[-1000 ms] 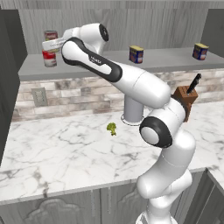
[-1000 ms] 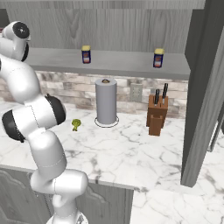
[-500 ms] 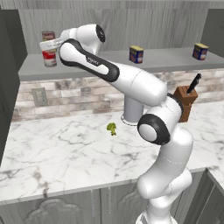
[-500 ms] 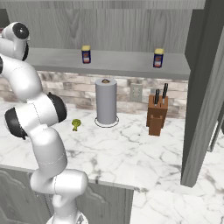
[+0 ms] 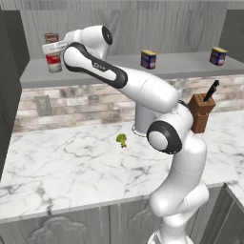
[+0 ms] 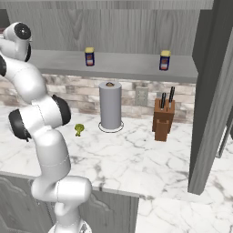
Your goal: Stack two cans on top of the other two cans in the cabinet.
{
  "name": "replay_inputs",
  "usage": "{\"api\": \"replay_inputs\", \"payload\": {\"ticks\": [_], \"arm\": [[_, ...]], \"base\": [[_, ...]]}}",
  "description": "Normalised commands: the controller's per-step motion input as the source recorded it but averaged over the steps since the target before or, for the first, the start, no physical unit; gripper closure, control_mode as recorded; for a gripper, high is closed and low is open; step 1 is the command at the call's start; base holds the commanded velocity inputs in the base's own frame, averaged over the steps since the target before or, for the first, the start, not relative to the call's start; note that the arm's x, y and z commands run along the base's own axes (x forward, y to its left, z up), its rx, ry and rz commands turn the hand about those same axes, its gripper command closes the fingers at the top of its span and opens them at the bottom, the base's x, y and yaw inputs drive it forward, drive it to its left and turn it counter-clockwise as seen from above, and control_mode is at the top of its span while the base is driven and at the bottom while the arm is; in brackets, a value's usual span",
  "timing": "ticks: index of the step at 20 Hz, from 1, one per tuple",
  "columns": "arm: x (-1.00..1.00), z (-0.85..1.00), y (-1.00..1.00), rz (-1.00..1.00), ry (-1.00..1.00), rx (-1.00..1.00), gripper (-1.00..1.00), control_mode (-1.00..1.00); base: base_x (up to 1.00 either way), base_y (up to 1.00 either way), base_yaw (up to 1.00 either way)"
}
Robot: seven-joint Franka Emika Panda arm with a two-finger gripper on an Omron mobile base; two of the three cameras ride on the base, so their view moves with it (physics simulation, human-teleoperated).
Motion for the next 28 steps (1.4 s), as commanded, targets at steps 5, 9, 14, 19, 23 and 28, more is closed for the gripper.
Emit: {"api": "replay_inputs", "payload": {"ticks": [5, 9, 14, 19, 23, 28], "arm": [[0.14, 0.0, 0.0, 0.0, 0.0, -0.02, 1.0, -1.0], [0.03, 0.0, 0.0, 0.0, 0.0, 0.0, 1.0, -1.0], [0.0, 0.0, 0.0, 0.0, 0.0, -0.01, 1.0, -1.0], [0.03, -0.01, 0.0, 0.0, 0.0, -0.01, 1.0, -1.0], [0.04, -0.06, 0.0, 0.0, 0.0, -0.02, 1.0, -1.0], [0.05, -0.07, 0.0, 0.0, 0.0, 0.0, 1.0, -1.0]], "base": [[0.0, 0.0, 0.0], [0.0, 0.0, 0.0], [0.0, 0.0, 0.0], [0.0, 0.0, 0.0], [0.0, 0.0, 0.0], [0.0, 0.0, 0.0]]}}
